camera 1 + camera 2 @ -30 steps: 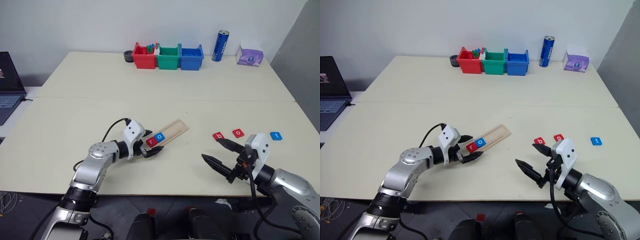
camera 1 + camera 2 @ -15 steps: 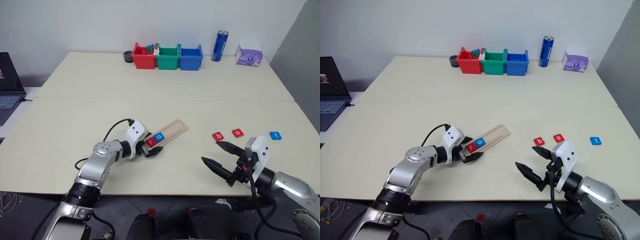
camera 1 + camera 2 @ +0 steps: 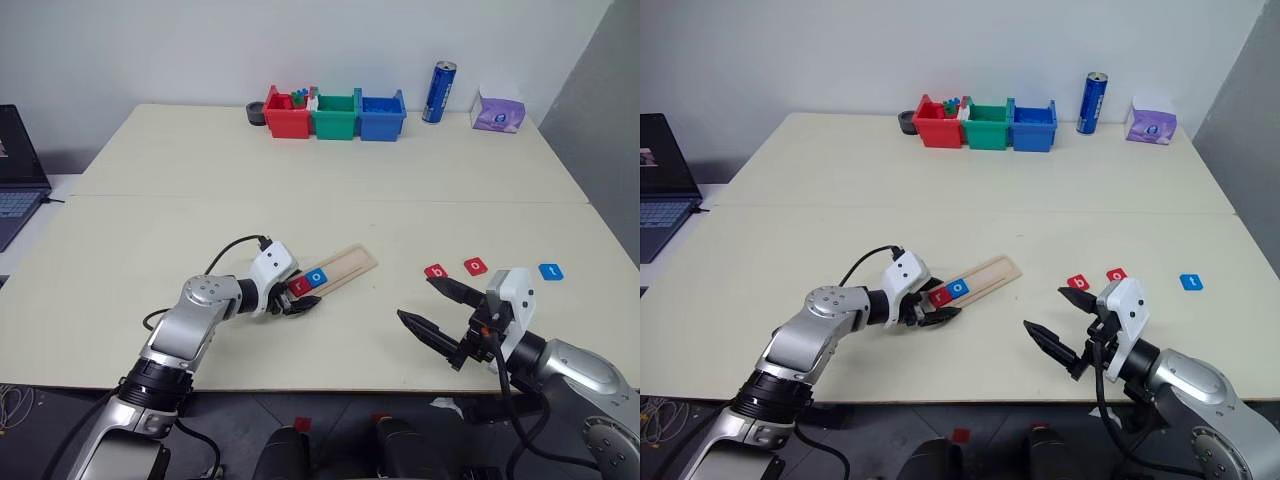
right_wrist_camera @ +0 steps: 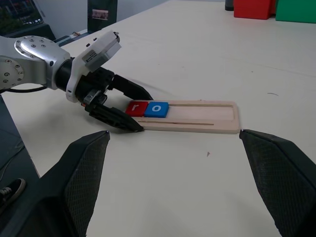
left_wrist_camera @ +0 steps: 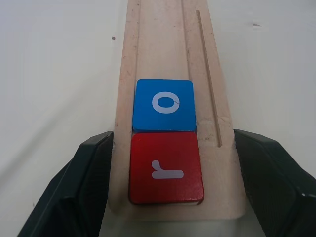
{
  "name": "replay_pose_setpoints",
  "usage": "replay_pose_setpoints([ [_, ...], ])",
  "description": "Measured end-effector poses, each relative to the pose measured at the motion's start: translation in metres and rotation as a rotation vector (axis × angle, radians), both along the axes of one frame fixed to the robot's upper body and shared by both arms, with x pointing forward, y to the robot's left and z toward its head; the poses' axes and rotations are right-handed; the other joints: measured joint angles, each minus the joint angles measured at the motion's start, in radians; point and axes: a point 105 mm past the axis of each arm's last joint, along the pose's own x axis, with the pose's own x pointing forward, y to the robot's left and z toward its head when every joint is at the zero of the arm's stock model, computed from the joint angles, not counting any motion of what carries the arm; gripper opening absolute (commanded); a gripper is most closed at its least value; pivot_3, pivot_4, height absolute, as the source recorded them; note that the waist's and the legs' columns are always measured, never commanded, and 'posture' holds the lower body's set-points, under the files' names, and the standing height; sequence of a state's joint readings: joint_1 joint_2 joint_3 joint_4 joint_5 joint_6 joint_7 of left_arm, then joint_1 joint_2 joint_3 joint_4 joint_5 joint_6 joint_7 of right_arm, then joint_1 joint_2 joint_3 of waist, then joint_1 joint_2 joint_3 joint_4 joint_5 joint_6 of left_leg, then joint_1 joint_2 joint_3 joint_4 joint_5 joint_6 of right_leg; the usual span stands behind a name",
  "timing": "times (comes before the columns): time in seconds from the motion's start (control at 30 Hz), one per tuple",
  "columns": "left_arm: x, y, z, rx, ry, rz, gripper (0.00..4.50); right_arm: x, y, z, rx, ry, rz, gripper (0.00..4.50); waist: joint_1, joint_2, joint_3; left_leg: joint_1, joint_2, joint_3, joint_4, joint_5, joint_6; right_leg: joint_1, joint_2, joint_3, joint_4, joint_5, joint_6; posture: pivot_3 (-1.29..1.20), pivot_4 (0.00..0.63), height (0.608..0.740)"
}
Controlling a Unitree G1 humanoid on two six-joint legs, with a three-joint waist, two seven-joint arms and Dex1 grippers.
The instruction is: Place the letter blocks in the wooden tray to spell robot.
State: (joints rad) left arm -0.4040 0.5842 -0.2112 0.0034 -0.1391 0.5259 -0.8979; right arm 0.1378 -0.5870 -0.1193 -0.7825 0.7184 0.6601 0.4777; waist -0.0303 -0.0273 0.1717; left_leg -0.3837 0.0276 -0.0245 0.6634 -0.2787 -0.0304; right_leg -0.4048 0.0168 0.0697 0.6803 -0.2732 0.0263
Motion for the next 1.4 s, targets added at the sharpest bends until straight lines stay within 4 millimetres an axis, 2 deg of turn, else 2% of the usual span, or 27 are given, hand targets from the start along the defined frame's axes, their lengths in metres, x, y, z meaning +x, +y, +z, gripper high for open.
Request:
replay_pose_setpoints([
  [0.17,-0.017,-0.014,-0.001,0.019,0.012,-0.211,3.38,-0.002,-0.013,-0.006,-0.085,0.001,-0.04,4.5,0.008,0.0,0.0,-0.002,-0.001,0.001,0.0,0.0,0.0,0.0,-0.001,-0.001,-0.001,0.0,0.0,0.0,0.15,0.74],
  [0.27,-0.026,-0.027,-0.002,0.036,0.017,-0.357,3.38,-0.013,-0.024,-0.013,-0.16,0.023,-0.049,4.5,0.017,0.0,0.0,-0.003,-0.002,0.001,0.0,0.0,0.0,0.0,-0.001,-0.002,-0.002,0.0,0.0,0.0,0.15,0.74],
  [0.53,-0.022,-0.065,-0.006,0.054,-0.003,-0.57,3.38,-0.047,-0.039,-0.033,-0.257,0.153,0.016,4.5,0.02,-0.001,0.0,-0.003,-0.003,0.001,0.002,0.0,0.0,0.0,0.001,-0.002,-0.001,0.0,0.0,0.0,0.15,0.74],
  [0.77,-0.017,-0.083,-0.007,0.052,-0.01,-0.608,3.38,-0.052,-0.043,-0.036,-0.299,0.151,0.002,4.5,0.02,-0.001,0.0,-0.002,-0.003,0.001,0.002,0.0,0.0,0.0,0.001,-0.002,-0.001,0.0,0.0,0.0,0.15,0.74],
  [1.07,-0.019,-0.088,-0.007,0.053,-0.011,-0.623,3.38,-0.053,-0.039,-0.032,-0.297,0.13,0.007,4.5,0.02,-0.001,0.0,-0.002,-0.003,0.001,0.002,0.0,0.0,0.0,0.001,-0.002,-0.001,0.0,0.0,0.0,0.15,0.74],
  [1.13,-0.019,-0.088,-0.007,0.052,-0.008,-0.626,4.12,-0.053,-0.04,-0.032,-0.298,0.128,0.003,4.5,0.02,-0.001,0.0,-0.002,-0.003,0.001,0.002,0.0,0.0,0.0,0.001,-0.002,-0.001,0.0,0.0,0.0,0.15,0.74],
  [1.17,-0.02,-0.089,-0.007,0.051,-0.005,-0.629,4.35,-0.052,-0.04,-0.032,-0.299,0.126,-0.001,4.5,0.02,-0.001,0.0,-0.002,-0.003,0.001,0.002,0.0,0.0,0.0,0.001,-0.002,-0.001,0.0,0.0,0.0,0.15,0.74],
  [1.4,-0.022,-0.09,-0.007,0.045,0.008,-0.648,4.43,-0.05,-0.04,-0.029,-0.3,0.11,-0.003,4.5,0.02,-0.001,0.0,-0.002,-0.003,0.001,0.002,0.0,0.0,0.0,0.001,-0.002,-0.001,0.0,0.0,0.0,0.15,0.74],
])
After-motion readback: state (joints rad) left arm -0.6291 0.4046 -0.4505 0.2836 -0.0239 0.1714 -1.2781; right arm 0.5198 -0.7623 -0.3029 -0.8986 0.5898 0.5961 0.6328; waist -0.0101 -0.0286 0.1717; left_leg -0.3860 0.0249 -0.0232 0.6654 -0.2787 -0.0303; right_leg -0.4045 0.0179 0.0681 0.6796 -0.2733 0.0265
